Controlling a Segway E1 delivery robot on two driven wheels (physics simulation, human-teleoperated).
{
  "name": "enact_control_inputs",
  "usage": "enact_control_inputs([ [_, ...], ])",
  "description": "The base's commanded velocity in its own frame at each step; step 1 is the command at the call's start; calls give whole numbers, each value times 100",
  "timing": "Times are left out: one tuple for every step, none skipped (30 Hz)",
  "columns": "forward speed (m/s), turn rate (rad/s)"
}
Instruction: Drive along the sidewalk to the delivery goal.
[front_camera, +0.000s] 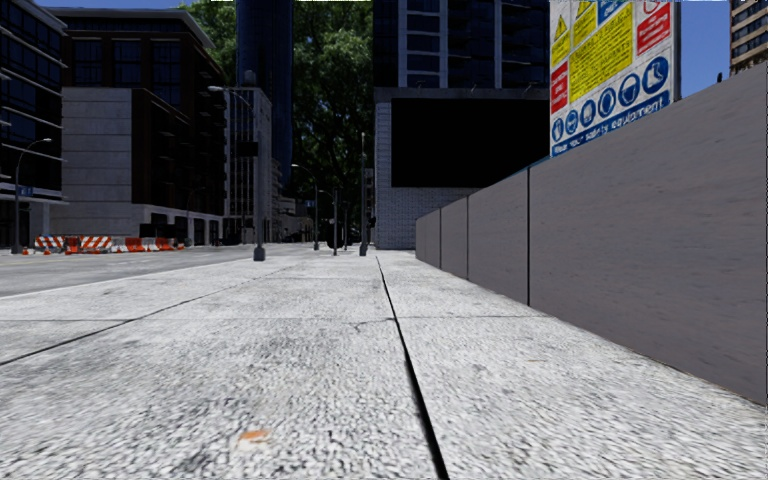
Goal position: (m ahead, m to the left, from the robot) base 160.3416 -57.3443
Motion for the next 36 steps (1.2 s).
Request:
enact_control_inputs([
  [200,0],
  [200,0],
  [200,0],
  [200,0],
  [200,0],
  [200,0],
  [200,0],
  [200,0],
  [200,0],
  [200,0],
  [200,0],
  [200,0],
  [200,0],
  [200,0],
  [200,0],
  [200,0],
  [200,0],
  [200,0],
  [200,0],
  [200,0],
  [200,0],
  [200,0],
  [200,0],
  [200,0],
  [200,0],
  [200,0],
  [200,0],
  [200,0],
  [200,0],
  [200,0],
  [200,0],
  [200,0],
  [200,0],
  [200,0],
  [200,0],
  [200,0],
])
